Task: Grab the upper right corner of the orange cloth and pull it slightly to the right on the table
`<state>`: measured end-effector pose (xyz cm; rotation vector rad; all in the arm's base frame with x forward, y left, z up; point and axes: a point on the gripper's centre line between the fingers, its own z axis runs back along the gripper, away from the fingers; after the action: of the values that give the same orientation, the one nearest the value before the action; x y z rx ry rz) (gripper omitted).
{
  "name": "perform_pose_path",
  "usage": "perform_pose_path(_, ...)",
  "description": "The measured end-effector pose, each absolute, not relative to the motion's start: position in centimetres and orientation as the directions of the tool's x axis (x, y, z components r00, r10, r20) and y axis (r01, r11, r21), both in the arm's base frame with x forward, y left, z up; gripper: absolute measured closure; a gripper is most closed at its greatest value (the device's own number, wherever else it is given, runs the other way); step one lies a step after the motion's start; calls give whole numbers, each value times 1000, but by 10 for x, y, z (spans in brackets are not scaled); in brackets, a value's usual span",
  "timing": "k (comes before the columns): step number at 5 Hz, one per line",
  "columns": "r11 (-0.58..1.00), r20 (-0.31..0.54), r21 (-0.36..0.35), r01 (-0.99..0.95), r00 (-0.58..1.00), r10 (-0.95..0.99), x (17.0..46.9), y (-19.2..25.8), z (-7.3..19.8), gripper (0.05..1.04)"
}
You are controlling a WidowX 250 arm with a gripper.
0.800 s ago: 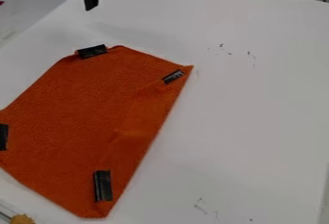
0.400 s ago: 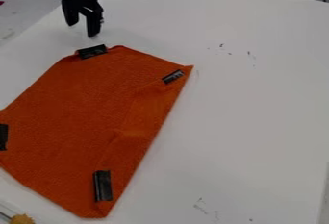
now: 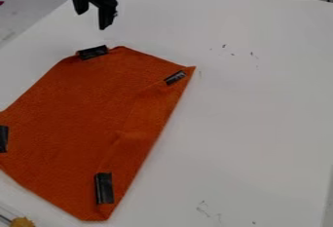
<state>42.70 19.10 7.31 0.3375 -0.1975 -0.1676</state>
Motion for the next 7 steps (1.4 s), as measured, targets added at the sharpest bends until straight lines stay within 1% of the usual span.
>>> perform_pose_path(1, 933, 192, 354, 67, 971, -142, 413, 149, 94, 84)
perform_pose_path(2, 952, 213, 307, 17, 973, -86, 406, 103, 98, 84)
perform_pose_path(3, 967, 215, 255, -3, 975, -54, 402, 68, 84, 84)
perform_pose_path(4, 978, 231, 204, -45, 973, -4, 402, 54, 78, 84)
perform_pose_path(5, 985, 226, 168, -31, 974, -8, 395, 51, 64, 84)
perform_pose_path(6, 987, 195, 156, -44, 981, 13, 385, 59, 53, 84)
perform_pose_path(7, 990, 160, 133, -57, 987, 35, 373, 54, 41, 84)
